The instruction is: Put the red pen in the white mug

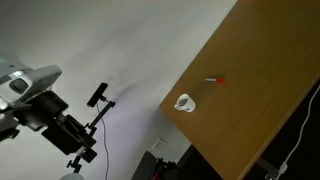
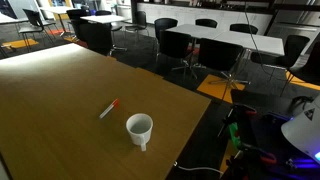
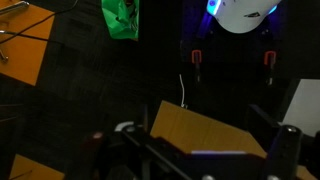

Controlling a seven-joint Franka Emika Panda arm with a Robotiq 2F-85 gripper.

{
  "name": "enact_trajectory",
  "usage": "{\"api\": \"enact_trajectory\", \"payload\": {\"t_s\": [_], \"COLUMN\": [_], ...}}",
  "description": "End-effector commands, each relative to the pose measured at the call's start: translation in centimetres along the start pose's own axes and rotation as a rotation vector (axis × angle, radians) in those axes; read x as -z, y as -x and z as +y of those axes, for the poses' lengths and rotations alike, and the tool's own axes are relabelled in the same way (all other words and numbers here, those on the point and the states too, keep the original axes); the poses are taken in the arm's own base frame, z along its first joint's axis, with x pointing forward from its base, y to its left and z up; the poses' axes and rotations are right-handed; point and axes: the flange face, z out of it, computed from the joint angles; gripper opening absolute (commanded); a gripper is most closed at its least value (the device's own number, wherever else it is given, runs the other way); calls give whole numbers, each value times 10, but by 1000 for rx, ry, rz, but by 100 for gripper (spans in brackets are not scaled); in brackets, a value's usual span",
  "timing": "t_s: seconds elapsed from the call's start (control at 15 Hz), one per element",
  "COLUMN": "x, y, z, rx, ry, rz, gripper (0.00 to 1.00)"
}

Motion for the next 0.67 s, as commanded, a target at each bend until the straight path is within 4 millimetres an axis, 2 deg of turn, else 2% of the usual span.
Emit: {"api": "enact_trajectory", "payload": {"t_s": [0.0, 0.33, 0.6], "x": [0, 0, 9], "y": [0, 0, -20], "z": [0, 0, 5], "rx": [0, 0, 34], "ry": [0, 0, 37], "rz": [-1, -1, 88], "gripper": [100, 100, 100]}}
